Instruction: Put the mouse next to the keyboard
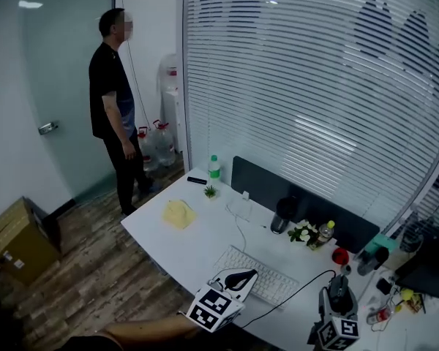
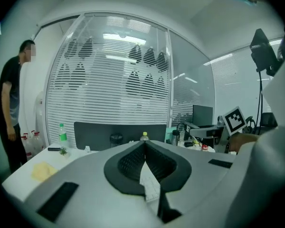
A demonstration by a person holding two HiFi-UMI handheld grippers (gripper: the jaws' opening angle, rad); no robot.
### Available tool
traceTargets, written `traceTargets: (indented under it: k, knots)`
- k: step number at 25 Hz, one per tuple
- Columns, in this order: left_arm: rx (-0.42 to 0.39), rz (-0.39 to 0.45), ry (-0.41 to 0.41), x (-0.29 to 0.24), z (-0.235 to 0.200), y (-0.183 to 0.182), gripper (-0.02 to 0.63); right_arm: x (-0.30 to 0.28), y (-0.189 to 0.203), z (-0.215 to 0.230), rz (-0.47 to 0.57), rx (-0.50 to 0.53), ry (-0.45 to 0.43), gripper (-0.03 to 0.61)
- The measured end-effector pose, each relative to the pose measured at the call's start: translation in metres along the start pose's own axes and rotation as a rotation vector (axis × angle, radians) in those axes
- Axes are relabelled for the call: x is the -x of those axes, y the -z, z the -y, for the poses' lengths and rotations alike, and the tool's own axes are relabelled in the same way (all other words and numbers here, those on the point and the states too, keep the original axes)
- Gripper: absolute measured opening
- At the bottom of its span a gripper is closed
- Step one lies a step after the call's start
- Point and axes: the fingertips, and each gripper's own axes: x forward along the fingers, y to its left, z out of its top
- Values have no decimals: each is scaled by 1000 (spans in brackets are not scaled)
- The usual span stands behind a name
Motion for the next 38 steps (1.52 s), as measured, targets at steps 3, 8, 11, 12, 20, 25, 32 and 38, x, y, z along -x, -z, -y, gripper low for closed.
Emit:
traceTargets:
  k: [3, 8, 11, 12, 20, 25, 32, 38]
  knots:
    - [10, -27, 8, -12, 7, 12, 29, -8, 24, 17, -32, -3, 12, 306]
    - [10, -49, 9, -28, 19, 28, 29, -24, 61, 41, -87, -16, 32, 305]
    - [10, -65, 7, -39, 21, 36, 29, -35, 86, 56, -139, -18, 43, 305]
    - [11, -72, 5, -42, 22, 39, 29, -38, 95, 61, -157, -22, 49, 305]
    - [20, -123, -18, -52, 25, 59, 29, -56, 165, 96, -290, -62, 92, 305]
    - [20, -140, -39, -57, 23, 66, 29, -70, 203, 109, -371, -64, 96, 305]
    - [22, -163, -56, -58, 23, 77, 29, -78, 257, 124, -496, -65, 108, 306]
    - [22, -177, -63, -58, 26, 80, 29, -84, 284, 132, -568, -87, 115, 305]
